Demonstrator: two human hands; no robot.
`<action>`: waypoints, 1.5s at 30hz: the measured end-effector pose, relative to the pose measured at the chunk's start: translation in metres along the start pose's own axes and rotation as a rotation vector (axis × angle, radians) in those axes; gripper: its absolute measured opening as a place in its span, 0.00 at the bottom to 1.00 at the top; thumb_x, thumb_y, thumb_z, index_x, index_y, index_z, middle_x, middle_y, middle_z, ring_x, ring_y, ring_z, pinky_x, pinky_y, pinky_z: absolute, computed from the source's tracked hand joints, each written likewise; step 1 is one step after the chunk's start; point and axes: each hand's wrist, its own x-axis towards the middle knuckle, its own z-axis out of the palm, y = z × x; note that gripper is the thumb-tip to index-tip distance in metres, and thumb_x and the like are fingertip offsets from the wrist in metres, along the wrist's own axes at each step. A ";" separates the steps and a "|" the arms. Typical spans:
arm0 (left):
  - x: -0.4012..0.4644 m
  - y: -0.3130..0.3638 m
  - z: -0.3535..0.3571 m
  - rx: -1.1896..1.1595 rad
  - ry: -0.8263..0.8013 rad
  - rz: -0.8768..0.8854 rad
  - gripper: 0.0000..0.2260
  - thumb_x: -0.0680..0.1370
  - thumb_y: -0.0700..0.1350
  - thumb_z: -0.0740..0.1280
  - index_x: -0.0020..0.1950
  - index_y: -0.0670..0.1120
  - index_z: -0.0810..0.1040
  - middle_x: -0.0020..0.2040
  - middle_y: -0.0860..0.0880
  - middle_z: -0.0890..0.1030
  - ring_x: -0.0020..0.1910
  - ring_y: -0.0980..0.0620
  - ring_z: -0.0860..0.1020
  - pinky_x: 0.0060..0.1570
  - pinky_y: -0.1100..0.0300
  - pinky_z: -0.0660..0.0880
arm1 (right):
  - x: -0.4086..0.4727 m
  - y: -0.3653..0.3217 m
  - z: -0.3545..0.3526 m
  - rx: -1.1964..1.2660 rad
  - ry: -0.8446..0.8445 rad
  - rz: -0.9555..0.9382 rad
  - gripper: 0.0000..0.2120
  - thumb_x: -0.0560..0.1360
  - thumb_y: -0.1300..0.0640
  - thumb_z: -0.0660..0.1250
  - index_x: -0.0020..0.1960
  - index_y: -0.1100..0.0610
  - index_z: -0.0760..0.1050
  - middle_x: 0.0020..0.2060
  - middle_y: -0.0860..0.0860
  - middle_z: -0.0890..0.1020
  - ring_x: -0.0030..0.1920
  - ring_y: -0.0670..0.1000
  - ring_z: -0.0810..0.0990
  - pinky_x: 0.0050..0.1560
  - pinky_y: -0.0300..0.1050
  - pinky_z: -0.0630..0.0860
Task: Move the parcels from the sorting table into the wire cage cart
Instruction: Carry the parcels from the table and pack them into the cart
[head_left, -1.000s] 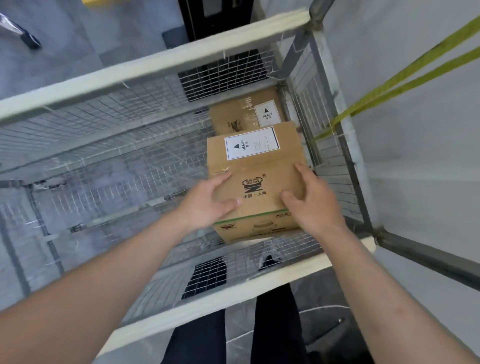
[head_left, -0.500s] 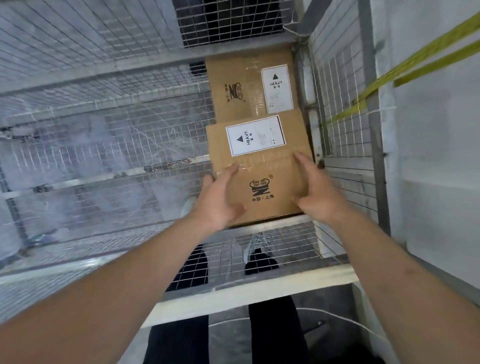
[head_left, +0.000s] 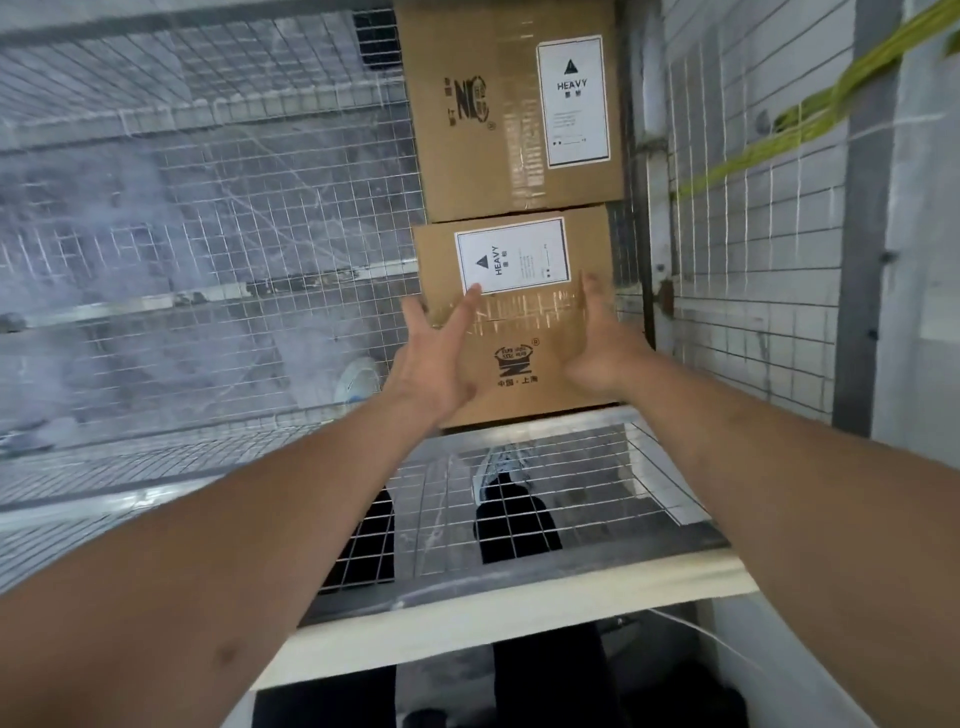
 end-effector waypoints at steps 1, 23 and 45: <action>0.003 0.000 0.003 0.011 -0.005 -0.010 0.56 0.71 0.35 0.80 0.82 0.67 0.46 0.77 0.44 0.51 0.36 0.56 0.72 0.24 0.69 0.67 | 0.002 0.000 0.001 0.015 -0.017 0.003 0.59 0.76 0.67 0.71 0.75 0.27 0.29 0.77 0.65 0.64 0.48 0.53 0.73 0.53 0.57 0.80; 0.042 0.000 0.009 0.658 0.031 0.307 0.34 0.78 0.42 0.70 0.82 0.50 0.60 0.84 0.41 0.39 0.83 0.38 0.40 0.80 0.41 0.43 | 0.025 -0.022 0.031 -0.413 0.150 -0.021 0.44 0.74 0.56 0.76 0.80 0.66 0.56 0.80 0.64 0.43 0.80 0.66 0.53 0.78 0.58 0.65; -0.107 0.071 -0.176 0.734 0.037 0.580 0.20 0.81 0.52 0.60 0.71 0.46 0.72 0.63 0.45 0.75 0.62 0.42 0.75 0.61 0.43 0.76 | -0.189 -0.090 -0.036 -0.075 0.335 -0.271 0.28 0.83 0.46 0.59 0.81 0.54 0.64 0.69 0.58 0.76 0.65 0.60 0.76 0.65 0.57 0.75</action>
